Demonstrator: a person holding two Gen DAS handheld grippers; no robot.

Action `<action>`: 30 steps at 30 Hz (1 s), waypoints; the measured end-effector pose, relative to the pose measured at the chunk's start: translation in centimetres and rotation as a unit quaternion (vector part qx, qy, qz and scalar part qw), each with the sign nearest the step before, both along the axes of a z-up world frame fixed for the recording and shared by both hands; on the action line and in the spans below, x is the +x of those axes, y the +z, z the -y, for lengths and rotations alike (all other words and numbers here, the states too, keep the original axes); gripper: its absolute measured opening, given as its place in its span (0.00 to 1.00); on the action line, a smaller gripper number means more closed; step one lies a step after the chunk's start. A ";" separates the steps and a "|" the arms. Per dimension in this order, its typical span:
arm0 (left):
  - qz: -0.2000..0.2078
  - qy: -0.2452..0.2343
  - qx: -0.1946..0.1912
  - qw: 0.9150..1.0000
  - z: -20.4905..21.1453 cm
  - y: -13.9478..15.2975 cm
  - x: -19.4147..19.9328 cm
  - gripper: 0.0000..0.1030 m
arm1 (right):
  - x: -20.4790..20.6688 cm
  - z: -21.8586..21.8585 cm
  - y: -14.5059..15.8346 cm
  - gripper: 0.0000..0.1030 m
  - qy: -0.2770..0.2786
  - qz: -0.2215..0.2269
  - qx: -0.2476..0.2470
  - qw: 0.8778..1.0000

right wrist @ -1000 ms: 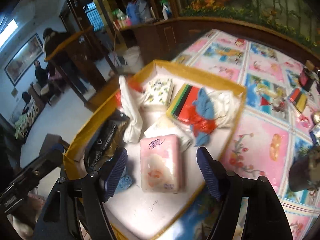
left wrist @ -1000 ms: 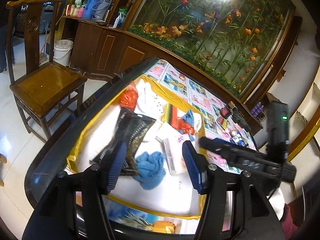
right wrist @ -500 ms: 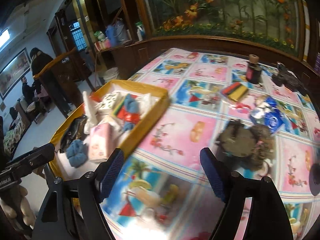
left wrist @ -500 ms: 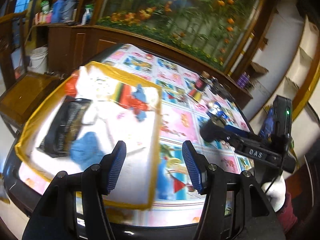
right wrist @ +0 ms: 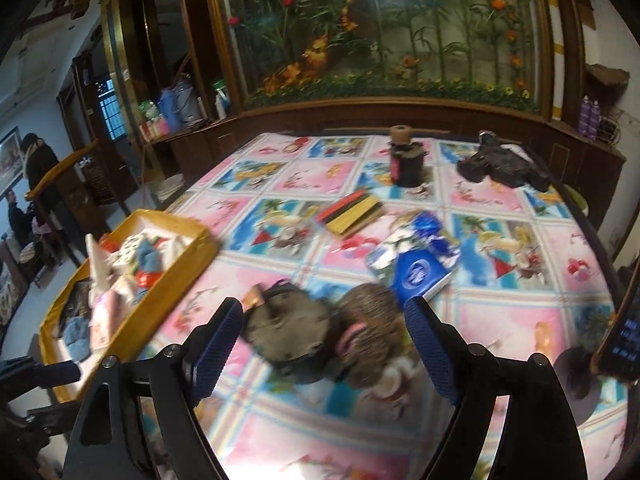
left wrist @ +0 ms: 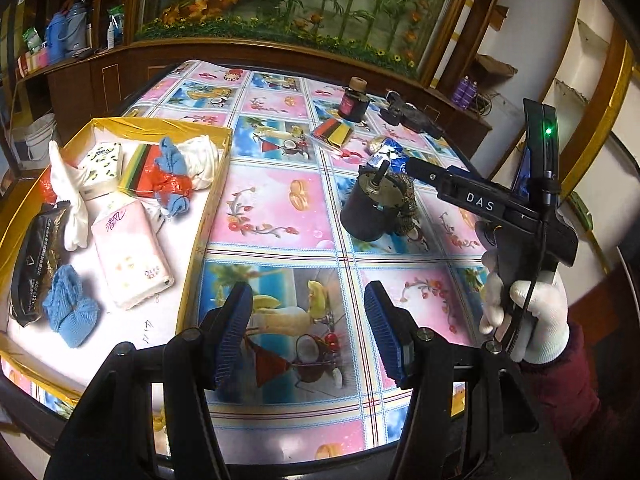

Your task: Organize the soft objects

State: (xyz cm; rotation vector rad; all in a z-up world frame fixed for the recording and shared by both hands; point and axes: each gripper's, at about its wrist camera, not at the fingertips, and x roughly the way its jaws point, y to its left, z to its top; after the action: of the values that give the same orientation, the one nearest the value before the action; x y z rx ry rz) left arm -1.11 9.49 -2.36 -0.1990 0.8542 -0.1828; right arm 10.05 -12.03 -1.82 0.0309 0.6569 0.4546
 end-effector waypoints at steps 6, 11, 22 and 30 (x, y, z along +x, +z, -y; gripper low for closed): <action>-0.013 -0.008 0.005 1.000 1.2 -0.6 1.4 0.55 | 1.2 0.5 -1.6 0.81 -0.020 0.010 0.001 1.000; -0.024 -0.038 -0.001 0.999 3.7 -1.8 2.5 0.55 | 1.9 0.6 -2.4 0.81 -0.028 0.005 -0.013 1.000; -0.053 -0.108 -0.006 0.993 8.7 -4.3 3.1 0.55 | 3.0 1.1 -3.1 0.83 -0.039 -0.016 -0.008 0.999; -0.063 -0.130 -0.006 0.990 10.1 -5.7 3.2 0.55 | 3.6 1.0 -3.6 0.84 -0.038 -0.028 -0.006 0.999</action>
State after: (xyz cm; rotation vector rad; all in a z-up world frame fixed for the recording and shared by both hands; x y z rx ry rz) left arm 2.05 -0.59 -8.01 -0.1114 1.0049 -0.4224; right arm 13.65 -12.99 -5.43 0.0579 0.7117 0.3782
